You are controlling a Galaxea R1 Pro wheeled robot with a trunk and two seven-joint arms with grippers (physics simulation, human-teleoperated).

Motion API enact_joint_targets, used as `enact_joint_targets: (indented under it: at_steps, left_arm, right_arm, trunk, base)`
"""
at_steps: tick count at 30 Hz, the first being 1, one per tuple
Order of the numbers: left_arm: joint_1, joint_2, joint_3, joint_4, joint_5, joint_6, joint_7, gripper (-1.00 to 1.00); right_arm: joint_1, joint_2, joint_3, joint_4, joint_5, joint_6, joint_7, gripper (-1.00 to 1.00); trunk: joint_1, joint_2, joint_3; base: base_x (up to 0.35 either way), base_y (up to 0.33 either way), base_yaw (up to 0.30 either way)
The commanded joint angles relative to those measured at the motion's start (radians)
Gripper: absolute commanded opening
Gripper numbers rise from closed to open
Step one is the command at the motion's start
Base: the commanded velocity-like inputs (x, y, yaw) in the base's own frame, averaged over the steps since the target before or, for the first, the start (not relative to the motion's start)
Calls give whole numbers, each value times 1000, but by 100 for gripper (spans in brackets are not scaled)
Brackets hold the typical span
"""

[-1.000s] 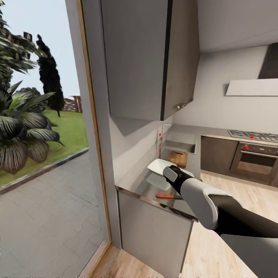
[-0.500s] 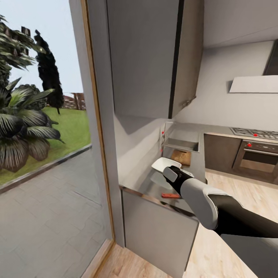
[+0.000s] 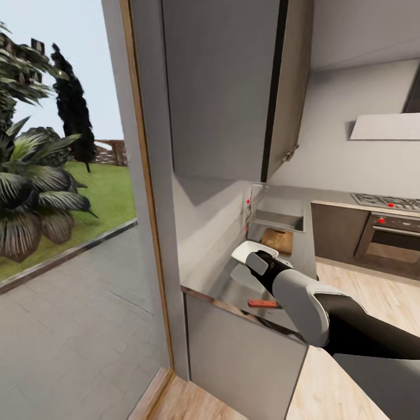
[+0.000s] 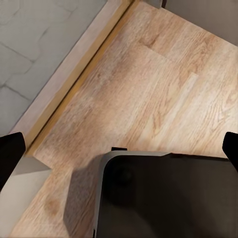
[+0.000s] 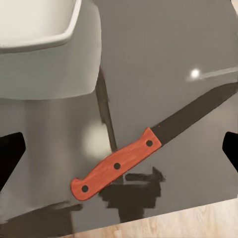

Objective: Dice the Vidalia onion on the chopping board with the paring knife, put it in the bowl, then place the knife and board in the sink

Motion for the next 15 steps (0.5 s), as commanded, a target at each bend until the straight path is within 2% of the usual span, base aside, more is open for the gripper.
enact_joint_targets:
  at_steps: [1, 11, 15]
  left_arm:
    - [1, -1, 3, -1, 2, -1, -4, 100]
    - [1, -1, 3, -1, 2, -1, -4, 100]
    - [1, -1, 3, 0, 2, -1, -4, 100]
  right_arm:
    - [0, 0, -8, -2, 10, 10, -4, 100]
    - [0, 0, -8, -2, 10, 11, -4, 100]
    - [0, 0, -8, -2, 10, 13, -4, 100]
  trunk:
    - [1, 0, 0]
    - [1, 0, 0]
    - [1, 0, 0]
  base:
    - [102, 0, 0]
    - [155, 0, 0]
    - [75, 0, 0]
